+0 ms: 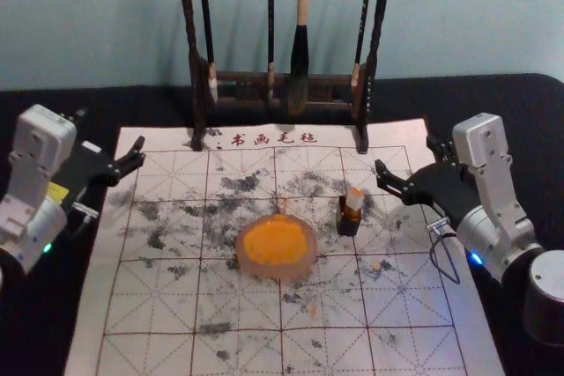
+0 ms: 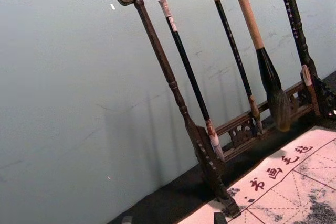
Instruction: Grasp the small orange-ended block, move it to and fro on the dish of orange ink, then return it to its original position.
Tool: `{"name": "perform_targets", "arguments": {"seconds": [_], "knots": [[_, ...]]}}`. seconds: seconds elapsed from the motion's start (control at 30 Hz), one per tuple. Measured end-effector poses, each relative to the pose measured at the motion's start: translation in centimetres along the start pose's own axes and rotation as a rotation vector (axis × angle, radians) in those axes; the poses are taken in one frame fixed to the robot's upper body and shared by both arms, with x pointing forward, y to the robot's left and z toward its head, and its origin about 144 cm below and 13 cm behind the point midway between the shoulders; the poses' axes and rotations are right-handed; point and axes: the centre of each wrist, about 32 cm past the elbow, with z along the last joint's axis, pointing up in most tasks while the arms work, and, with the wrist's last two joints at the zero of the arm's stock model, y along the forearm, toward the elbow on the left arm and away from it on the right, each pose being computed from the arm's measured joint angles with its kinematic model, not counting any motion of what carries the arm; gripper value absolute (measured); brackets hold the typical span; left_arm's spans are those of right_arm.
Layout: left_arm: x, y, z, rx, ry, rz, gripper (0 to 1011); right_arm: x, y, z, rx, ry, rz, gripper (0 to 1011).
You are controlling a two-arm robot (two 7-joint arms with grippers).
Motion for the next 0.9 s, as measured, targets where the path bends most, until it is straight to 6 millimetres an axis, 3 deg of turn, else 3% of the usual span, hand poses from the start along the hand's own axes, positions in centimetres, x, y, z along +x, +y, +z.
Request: {"name": "perform_targets", "arguments": {"seconds": [0.9], "knots": [[0.0, 0.0, 0.0, 0.0, 0.0, 0.0, 1001, 0.0, 0.0, 0.04, 0.001, 0.001, 0.001, 1003]]}}
